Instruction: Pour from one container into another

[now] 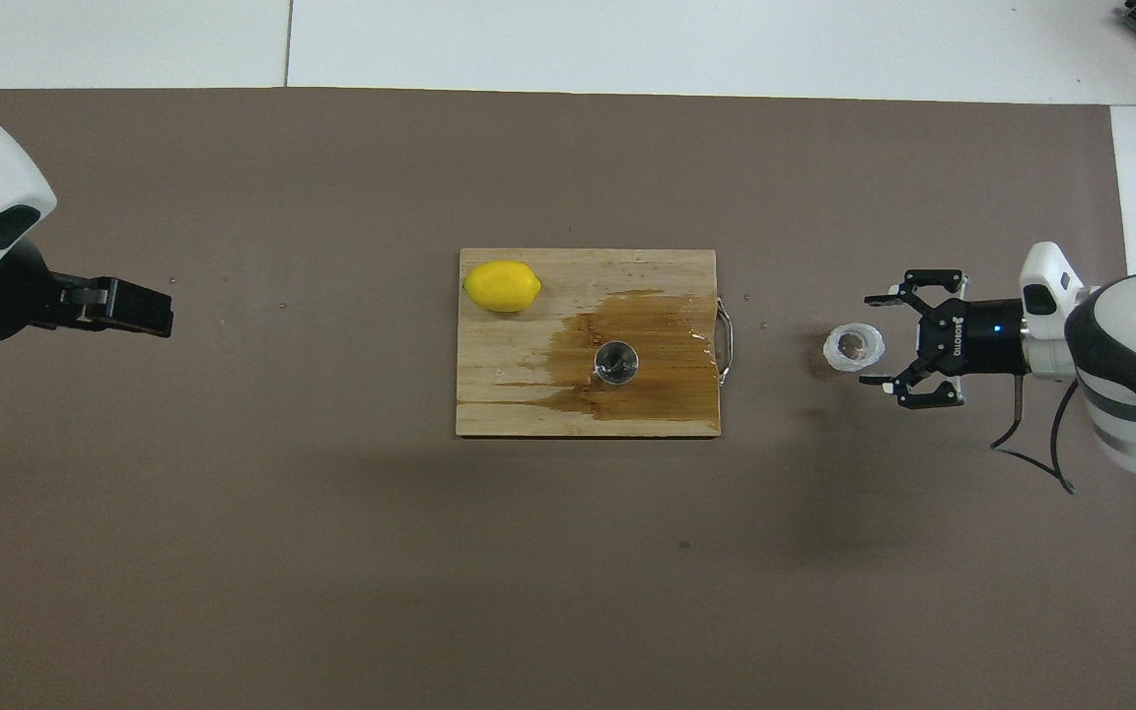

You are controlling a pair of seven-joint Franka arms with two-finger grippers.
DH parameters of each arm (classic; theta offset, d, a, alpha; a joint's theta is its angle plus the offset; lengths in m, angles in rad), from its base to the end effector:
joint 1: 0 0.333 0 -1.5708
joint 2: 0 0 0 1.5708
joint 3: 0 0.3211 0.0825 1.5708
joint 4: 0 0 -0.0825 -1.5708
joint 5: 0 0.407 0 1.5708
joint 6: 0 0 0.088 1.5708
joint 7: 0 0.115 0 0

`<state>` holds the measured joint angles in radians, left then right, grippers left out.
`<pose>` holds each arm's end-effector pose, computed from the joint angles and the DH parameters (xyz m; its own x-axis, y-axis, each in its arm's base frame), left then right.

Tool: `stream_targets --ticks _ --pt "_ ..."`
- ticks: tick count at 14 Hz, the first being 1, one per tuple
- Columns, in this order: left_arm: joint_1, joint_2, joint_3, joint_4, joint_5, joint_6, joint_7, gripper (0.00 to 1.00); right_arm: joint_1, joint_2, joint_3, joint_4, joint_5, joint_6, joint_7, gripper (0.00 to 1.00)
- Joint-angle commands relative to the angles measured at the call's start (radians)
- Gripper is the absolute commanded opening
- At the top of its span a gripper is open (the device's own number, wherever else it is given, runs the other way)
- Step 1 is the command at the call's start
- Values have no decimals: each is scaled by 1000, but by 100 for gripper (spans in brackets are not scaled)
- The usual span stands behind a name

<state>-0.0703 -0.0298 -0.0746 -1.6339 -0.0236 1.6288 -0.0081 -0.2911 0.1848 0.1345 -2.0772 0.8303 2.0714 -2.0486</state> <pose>0.5668 -0.0859 0.6125 0.9905 -0.1350 0.0244 -0.1355 -0.9905 0.0216 0.5826 -0.0493 0.3247 0.1289 0.7347 0.6661 0.9867 -0.1622 -0.0120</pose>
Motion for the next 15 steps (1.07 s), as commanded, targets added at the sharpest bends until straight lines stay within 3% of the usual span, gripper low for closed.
stream_targets --ticks 1,7,12,15 --pt "4 -7 -1 2 11 -18 10 100 33 -60 2 -14 -89 -5 227 100" --pt "4 -7 -1 2 11 -18 8 100 137 -97 0 -6 -359 39 811 100" --pt "4 -7 -1 2 11 -18 8 100 236 -97 2 -4 -742 75 1422 100" --pt "4 -7 -1 2 11 -18 10 100 259 -102 2 17 -829 18 1710 100"
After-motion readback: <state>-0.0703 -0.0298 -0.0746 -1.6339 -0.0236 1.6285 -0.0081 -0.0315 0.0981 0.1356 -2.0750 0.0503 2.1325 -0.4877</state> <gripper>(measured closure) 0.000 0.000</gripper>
